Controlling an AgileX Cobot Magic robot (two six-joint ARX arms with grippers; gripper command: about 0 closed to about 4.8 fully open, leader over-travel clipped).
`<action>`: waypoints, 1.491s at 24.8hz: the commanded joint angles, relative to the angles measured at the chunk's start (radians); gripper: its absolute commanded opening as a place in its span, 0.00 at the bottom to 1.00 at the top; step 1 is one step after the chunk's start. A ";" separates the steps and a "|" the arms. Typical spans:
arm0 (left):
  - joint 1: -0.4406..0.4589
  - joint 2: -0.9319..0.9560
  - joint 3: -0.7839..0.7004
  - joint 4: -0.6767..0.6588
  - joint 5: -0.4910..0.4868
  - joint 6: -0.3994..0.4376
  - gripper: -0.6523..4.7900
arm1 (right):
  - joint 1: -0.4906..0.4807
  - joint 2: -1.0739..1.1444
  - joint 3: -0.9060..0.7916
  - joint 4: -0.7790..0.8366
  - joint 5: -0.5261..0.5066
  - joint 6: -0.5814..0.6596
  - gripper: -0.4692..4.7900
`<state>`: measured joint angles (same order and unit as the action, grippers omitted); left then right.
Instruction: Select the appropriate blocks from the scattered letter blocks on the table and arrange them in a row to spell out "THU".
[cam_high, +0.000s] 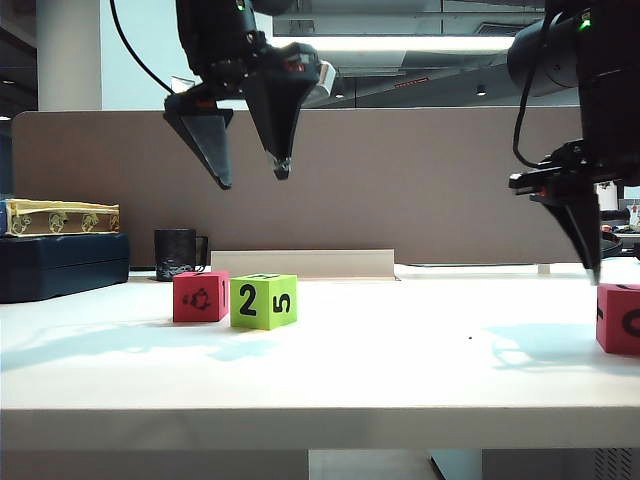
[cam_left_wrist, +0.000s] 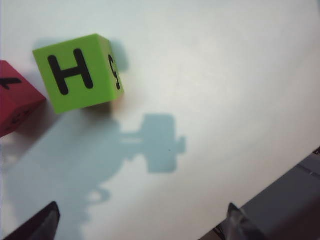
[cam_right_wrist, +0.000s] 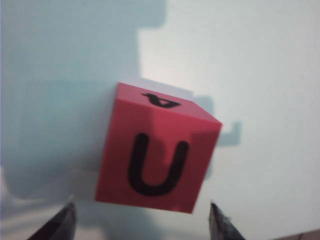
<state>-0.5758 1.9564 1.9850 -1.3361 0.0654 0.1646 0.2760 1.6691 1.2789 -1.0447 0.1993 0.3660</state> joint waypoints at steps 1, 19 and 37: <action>-0.002 -0.072 0.005 0.051 0.054 0.003 0.90 | -0.002 -0.002 0.001 0.050 -0.050 0.004 0.91; -0.002 -0.244 0.003 0.238 0.227 -0.007 0.90 | -0.070 -0.001 -0.087 0.112 -0.071 0.004 0.93; -0.002 -0.244 0.003 0.225 0.227 -0.006 0.90 | -0.071 0.030 -0.093 0.216 -0.129 0.027 0.53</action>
<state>-0.5762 1.7164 1.9850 -1.1095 0.2882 0.1604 0.2043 1.7004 1.1816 -0.8505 0.0753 0.3882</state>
